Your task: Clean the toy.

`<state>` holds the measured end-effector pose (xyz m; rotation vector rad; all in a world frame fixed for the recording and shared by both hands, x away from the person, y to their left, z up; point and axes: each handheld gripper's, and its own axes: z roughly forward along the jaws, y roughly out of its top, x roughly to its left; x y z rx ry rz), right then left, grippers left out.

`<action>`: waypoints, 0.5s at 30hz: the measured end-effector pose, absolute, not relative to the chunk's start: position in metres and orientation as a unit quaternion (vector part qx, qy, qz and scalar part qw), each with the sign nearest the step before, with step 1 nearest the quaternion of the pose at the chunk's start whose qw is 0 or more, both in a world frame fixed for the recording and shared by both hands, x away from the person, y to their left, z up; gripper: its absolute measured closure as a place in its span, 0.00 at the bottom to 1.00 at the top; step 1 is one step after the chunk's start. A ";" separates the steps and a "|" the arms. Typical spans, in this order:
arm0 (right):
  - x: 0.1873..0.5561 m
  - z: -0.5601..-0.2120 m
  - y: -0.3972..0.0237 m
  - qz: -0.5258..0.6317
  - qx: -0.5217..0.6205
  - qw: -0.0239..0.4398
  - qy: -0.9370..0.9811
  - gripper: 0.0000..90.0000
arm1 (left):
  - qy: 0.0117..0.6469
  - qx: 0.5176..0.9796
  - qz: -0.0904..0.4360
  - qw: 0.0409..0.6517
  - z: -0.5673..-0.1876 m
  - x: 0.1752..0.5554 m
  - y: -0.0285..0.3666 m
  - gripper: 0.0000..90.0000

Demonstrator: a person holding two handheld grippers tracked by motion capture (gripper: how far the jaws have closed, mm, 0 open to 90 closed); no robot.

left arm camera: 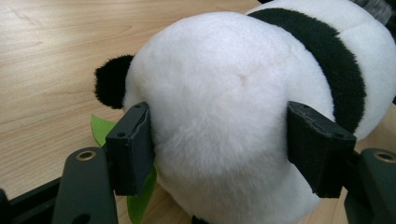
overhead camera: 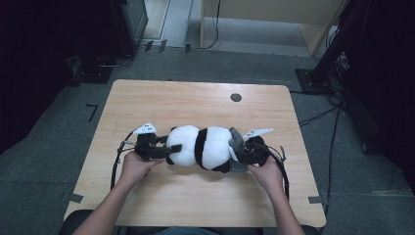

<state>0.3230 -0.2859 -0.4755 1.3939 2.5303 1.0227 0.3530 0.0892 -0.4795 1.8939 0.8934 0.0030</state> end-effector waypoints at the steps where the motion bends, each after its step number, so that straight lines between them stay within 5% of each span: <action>1: 0.325 -0.478 -0.286 0.331 0.457 0.032 0.825 0.78 | 0.370 0.783 0.001 0.500 -0.479 0.353 0.089 0.33; 15: 0.336 -0.484 -0.315 0.330 0.517 0.037 0.789 0.78 | 0.368 0.786 0.003 0.497 -0.479 0.353 0.090 0.32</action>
